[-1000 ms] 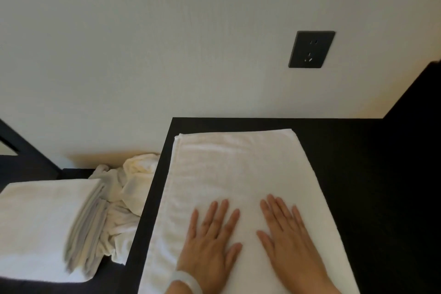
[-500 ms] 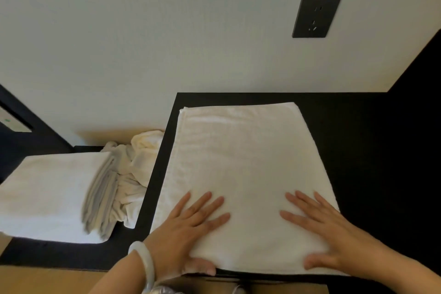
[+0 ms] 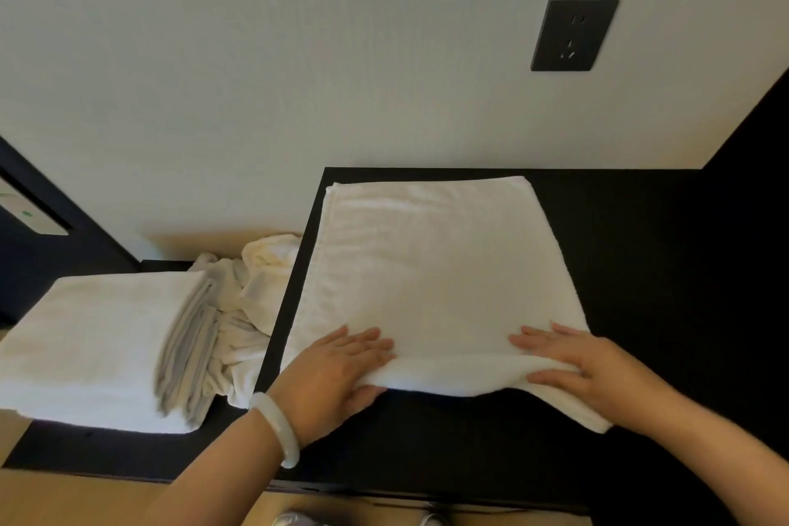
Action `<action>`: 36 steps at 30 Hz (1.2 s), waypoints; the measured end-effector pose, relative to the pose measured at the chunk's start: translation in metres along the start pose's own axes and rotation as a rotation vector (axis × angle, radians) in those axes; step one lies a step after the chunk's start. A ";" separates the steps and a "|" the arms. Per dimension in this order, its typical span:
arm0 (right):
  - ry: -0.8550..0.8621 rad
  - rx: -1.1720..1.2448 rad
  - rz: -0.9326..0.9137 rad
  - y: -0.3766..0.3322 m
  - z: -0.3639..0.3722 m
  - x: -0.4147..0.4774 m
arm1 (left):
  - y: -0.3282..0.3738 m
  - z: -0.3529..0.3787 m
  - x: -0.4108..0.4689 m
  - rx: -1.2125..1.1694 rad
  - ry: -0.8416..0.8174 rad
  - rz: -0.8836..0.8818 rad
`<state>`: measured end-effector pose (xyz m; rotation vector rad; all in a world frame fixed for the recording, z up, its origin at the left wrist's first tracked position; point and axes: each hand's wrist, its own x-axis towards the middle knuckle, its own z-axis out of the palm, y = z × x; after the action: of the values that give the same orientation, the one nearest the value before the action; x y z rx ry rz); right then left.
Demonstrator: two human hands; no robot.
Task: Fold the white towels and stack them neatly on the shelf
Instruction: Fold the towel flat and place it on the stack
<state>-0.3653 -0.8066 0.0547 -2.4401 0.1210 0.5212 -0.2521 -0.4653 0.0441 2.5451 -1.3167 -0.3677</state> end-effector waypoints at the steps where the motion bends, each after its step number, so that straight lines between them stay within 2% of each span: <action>1: -0.051 0.061 0.095 -0.007 -0.013 0.001 | 0.004 -0.012 0.003 -0.048 -0.033 -0.045; 5: -0.292 0.122 0.254 -0.035 -0.067 0.015 | 0.006 -0.071 0.027 -0.244 -0.297 -0.097; 8: -0.337 0.207 0.345 -0.049 -0.093 0.042 | -0.012 -0.103 0.056 -0.346 -0.382 -0.187; 10: -0.255 0.358 0.415 -0.049 -0.100 0.061 | -0.033 -0.113 0.071 -0.477 -0.339 -0.298; 12: -0.130 0.548 0.466 -0.039 -0.102 0.075 | -0.057 -0.113 0.077 -0.626 -0.209 -0.455; 15: 0.055 0.813 0.482 -0.013 -0.102 0.081 | -0.080 -0.106 0.071 -0.966 -0.072 -0.722; 18: 0.047 1.079 0.426 0.004 -0.105 0.071 | -0.085 -0.092 0.064 -1.045 -0.043 -0.769; 20: -0.015 1.018 0.428 0.008 -0.101 0.067 | -0.086 -0.080 0.061 -1.067 0.006 -0.783; 22: 0.003 0.750 0.467 0.001 -0.092 0.072 | -0.087 -0.069 0.058 -1.126 0.070 -0.797; 24: 0.134 0.508 0.491 -0.002 -0.089 0.078 | -0.083 -0.065 0.054 -1.116 0.173 -0.809; 28: 0.380 0.632 0.370 -0.018 -0.113 0.080 | -0.078 -0.094 0.070 -1.101 0.459 -0.674; 30: 0.507 0.643 0.343 -0.015 -0.129 0.098 | -0.091 -0.108 0.096 -0.995 0.574 -0.694; 32: 0.533 0.567 0.374 -0.012 -0.129 0.123 | -0.109 -0.106 0.126 -0.933 0.581 -0.777; 34: 0.512 0.406 0.450 0.000 -0.118 0.147 | -0.121 -0.090 0.149 -0.843 0.472 -0.874; 36: 0.536 0.326 0.493 0.011 -0.104 0.158 | -0.123 -0.071 0.156 -0.756 0.436 -0.917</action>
<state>-0.1872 -0.8719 0.0612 -2.1574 0.9674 0.0242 -0.0474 -0.5172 0.0526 2.1765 0.1985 -0.3402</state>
